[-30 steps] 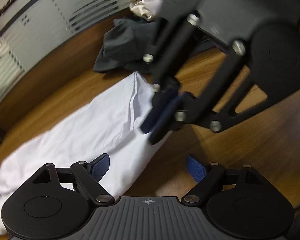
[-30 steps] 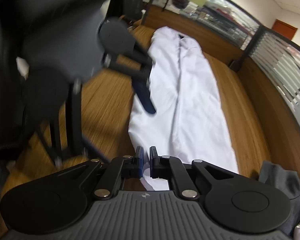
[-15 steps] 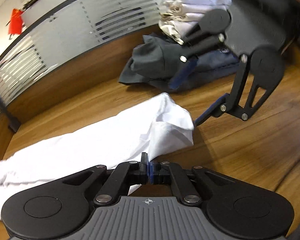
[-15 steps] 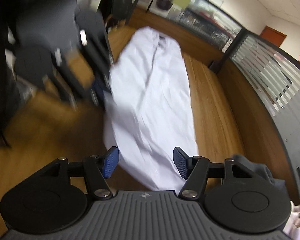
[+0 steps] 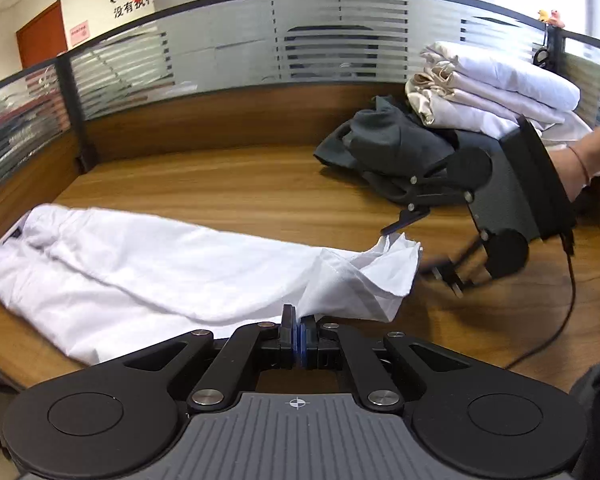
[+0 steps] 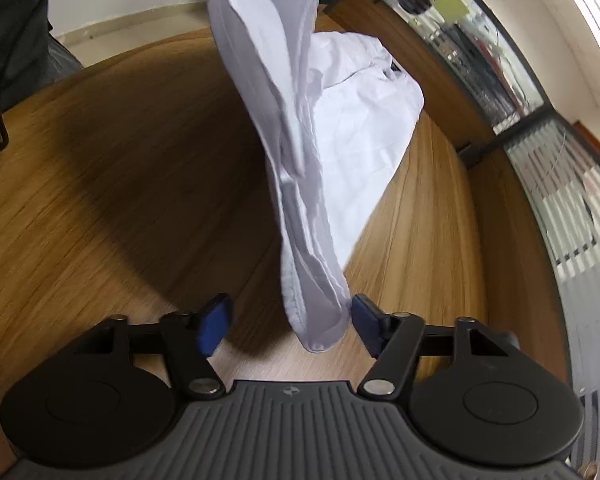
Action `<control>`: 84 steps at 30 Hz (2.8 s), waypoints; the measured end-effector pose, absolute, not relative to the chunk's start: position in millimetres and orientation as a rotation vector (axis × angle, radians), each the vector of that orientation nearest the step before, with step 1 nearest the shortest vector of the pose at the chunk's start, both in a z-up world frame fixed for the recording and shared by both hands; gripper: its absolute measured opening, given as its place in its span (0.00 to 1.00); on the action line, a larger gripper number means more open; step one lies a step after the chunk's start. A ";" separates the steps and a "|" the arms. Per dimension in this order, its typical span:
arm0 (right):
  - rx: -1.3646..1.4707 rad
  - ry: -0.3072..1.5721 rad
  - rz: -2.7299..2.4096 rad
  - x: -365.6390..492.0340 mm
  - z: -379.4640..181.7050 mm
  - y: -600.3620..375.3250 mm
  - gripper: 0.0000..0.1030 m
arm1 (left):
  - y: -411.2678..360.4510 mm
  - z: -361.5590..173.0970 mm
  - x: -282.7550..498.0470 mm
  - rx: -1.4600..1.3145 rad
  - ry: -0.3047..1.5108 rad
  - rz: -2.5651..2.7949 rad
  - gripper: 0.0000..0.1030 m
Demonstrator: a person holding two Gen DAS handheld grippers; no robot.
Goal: Fold clothes
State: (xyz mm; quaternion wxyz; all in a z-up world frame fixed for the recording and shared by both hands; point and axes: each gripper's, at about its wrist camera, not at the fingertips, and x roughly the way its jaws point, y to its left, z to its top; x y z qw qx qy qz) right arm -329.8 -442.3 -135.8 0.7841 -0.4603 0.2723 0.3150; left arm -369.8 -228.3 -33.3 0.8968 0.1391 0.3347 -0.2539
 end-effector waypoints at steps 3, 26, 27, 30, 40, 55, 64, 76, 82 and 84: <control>-0.980 0.587 0.695 -326.5 -124.0 -439.1 0.20 | -222.3 -35.0 -383.3 0.285 0.705 -0.513 0.04; -1.034 0.595 0.641 -189.0 -55.4 -353.3 0.03 | -126.9 -32.4 -327.3 -0.121 0.682 -0.102 0.04; -1.057 0.590 0.651 -178.8 -56.4 -346.2 0.03 | -120.0 -34.1 -321.4 -0.140 0.688 -0.091 0.04; -1.106 0.593 0.684 -144.1 -64.2 -322.6 0.03 | -97.3 -40.7 -302.6 -0.212 0.712 -0.064 0.04; -1.227 0.681 0.812 -60.8 -107.7 -256.6 0.03 | -34.8 -92.0 -246.9 -0.421 0.872 -0.004 0.04; -0.892 0.875 0.754 -14.3 -85.7 -280.8 0.70 | 13.0 -65.3 -209.3 -0.466 0.831 0.006 0.25; -0.308 1.005 0.780 -61.3 -38.8 -379.4 0.85 | -27.1 -66.8 -144.7 -0.296 0.966 -0.328 0.25; -0.213 1.132 0.966 -86.3 -71.3 -394.9 0.92 | -86.1 -113.1 -65.3 -0.158 1.092 -0.636 0.26; -0.198 1.092 1.048 -62.7 -86.2 -388.4 0.92 | -109.9 -117.5 -44.8 -0.108 1.119 -0.726 0.28; -0.185 1.109 1.084 -54.6 -93.5 -386.8 0.93 | -111.3 -123.1 -38.4 -0.130 1.135 -0.726 0.28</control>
